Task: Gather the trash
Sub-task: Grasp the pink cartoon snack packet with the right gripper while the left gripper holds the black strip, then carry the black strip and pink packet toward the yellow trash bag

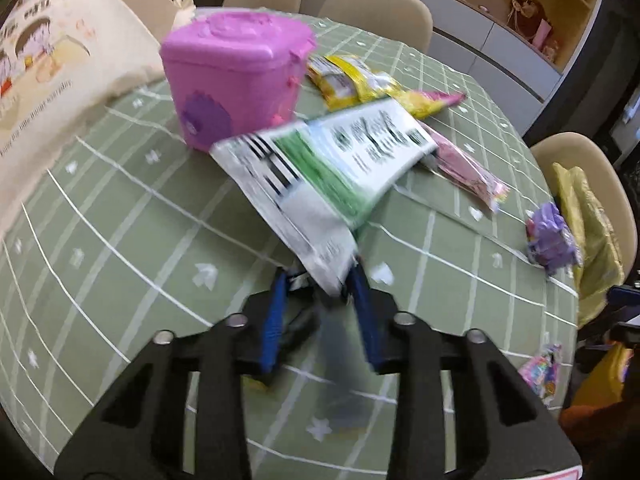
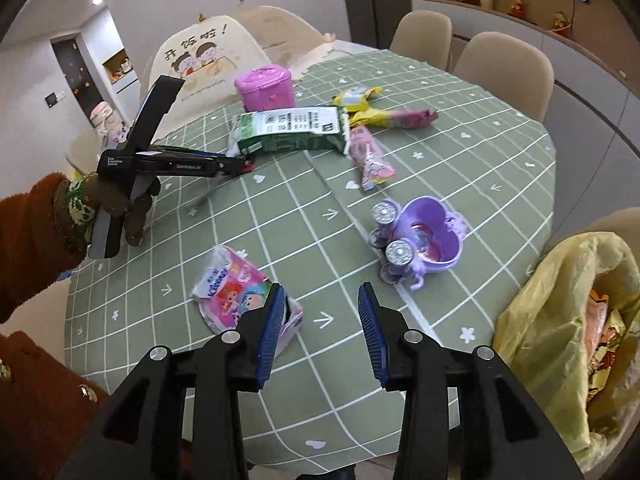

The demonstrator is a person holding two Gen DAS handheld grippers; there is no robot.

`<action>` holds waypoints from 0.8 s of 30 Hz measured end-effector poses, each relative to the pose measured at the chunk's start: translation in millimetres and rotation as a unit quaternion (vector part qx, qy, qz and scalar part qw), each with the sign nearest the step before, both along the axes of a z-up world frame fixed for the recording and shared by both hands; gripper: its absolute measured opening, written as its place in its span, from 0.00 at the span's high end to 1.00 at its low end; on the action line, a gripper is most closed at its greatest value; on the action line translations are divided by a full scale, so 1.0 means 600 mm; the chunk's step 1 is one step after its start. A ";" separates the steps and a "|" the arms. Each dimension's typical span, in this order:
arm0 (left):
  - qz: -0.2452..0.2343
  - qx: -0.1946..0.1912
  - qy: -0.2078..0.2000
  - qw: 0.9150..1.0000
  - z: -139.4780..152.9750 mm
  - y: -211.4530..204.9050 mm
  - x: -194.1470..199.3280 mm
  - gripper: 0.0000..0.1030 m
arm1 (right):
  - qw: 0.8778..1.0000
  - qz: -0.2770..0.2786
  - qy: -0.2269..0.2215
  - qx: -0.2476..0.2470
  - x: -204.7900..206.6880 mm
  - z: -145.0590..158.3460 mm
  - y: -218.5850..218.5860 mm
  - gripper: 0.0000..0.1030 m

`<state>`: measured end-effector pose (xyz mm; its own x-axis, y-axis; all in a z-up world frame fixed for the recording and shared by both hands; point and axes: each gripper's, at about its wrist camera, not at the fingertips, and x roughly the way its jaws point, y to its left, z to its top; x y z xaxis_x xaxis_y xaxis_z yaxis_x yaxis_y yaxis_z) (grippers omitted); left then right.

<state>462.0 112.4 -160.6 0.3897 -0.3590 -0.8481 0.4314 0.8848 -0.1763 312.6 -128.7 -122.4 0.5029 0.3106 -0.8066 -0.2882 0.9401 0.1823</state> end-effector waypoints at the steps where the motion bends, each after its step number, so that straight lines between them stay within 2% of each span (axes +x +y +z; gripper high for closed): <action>1: 0.003 -0.007 0.004 1.000 -0.001 0.003 -0.010 0.74 | 1.000 0.010 0.004 0.003 0.003 -0.003 0.005 0.64; 2: 0.008 -0.008 0.005 1.000 -0.001 0.005 -0.019 0.79 | 1.000 0.021 0.007 0.004 0.006 -0.006 0.012 0.64; 4: 0.024 -0.019 0.014 0.999 0.003 0.016 -0.041 0.80 | 0.999 0.048 0.009 0.003 0.008 -0.011 0.030 0.64; 7: 0.046 -0.034 0.023 0.998 0.014 0.030 -0.080 0.81 | 0.993 0.120 0.012 -0.004 0.014 -0.022 0.071 0.64; 10: 0.065 -0.054 0.028 0.996 0.023 0.049 -0.127 0.81 | 0.980 0.198 0.014 -0.010 0.026 -0.034 0.113 0.64; 13: 0.084 -0.068 0.032 0.994 0.030 0.067 -0.172 0.81 | 0.972 0.236 0.014 -0.014 0.046 -0.044 0.135 0.64; 19: 0.117 -0.067 0.048 0.990 0.017 0.085 -0.241 0.82 | 0.972 0.229 0.046 -0.010 0.101 -0.082 0.139 0.64; 24: 0.143 -0.074 0.053 0.986 0.014 0.106 -0.267 0.82 | 0.966 0.250 0.066 0.001 0.096 -0.094 0.148 0.64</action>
